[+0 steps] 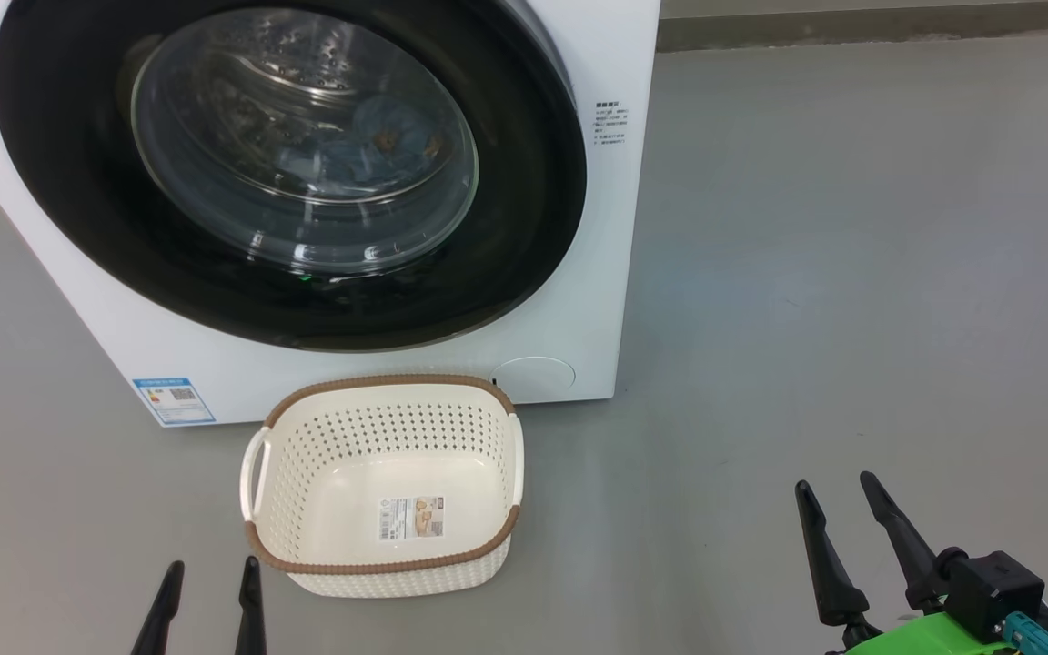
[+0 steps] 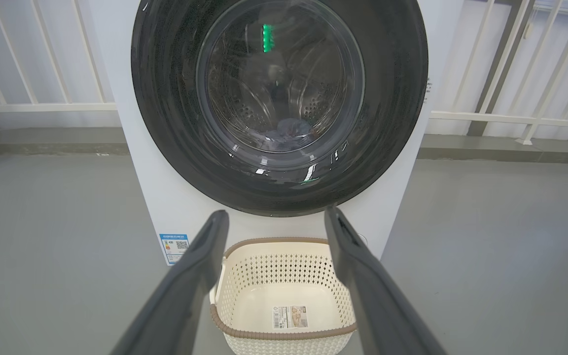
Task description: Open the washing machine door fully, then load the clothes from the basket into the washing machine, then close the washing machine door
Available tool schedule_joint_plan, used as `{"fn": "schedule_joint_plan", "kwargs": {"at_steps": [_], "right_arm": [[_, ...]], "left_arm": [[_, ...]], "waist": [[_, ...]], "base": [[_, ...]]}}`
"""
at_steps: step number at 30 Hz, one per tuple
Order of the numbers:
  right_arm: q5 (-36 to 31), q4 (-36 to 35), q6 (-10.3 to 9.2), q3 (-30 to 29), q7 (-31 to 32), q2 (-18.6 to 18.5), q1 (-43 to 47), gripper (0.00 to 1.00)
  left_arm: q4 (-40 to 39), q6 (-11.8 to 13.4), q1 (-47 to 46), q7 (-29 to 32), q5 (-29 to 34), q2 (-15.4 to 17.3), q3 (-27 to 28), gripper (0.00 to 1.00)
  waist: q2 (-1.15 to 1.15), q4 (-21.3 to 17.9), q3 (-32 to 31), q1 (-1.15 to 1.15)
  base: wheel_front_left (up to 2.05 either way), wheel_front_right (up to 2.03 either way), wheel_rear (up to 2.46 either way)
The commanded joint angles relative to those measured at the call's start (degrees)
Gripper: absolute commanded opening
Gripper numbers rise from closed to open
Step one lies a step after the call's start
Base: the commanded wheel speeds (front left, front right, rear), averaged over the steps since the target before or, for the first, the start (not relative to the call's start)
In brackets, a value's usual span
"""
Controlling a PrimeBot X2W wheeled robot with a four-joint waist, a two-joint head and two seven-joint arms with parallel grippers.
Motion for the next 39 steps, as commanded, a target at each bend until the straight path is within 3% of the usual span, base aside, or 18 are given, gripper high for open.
{"fn": "schedule_joint_plan", "kwargs": {"at_steps": [1,8,9,20,24,39], "right_arm": [[-1.23,-1.27,-0.13,1.10,-0.26,-0.15,-0.19,1.00],[-1.02,-1.45,-0.13,0.85,-0.26,-0.15,0.12,1.00],[-1.32,-0.02,0.00,-0.46,0.00,0.01,0.04,0.00],[3.50,2.00,0.00,-0.49,0.98,-0.10,-0.17,0.00],[6.23,2.23,0.00,-0.54,1.56,-0.23,-0.46,0.00],[16.98,2.86,-0.02,-0.86,3.92,-0.60,-1.52,0.00]], "left_arm": [[-1.74,0.59,-0.82,-0.47,0.61,0.82,1.71,1.00],[-2.04,0.48,-0.52,-0.47,-0.19,0.82,1.30,1.00],[-0.45,0.01,0.33,0.00,-0.21,0.12,-0.43,0.00],[1.78,-0.20,-0.20,1.44,-4.98,-0.36,-0.33,0.00],[2.10,-0.30,-0.68,2.08,-7.64,-0.28,-0.10,0.00],[3.18,-0.72,-2.59,4.63,-18.23,-0.02,0.87,0.00]], "waist": [[0.00,0.03,-0.03,0.00],[0.00,0.16,-0.24,0.00],[0.00,0.17,-0.24,0.00],[0.00,0.07,-0.36,0.13],[0.00,0.01,-0.25,0.01],[0.00,-0.25,-0.17,0.00]], "base": [[0.00,0.00,0.00],[0.00,0.00,0.00],[0.00,0.00,0.00],[0.00,0.00,0.00],[0.00,0.00,0.00],[0.00,0.00,0.00]]}}
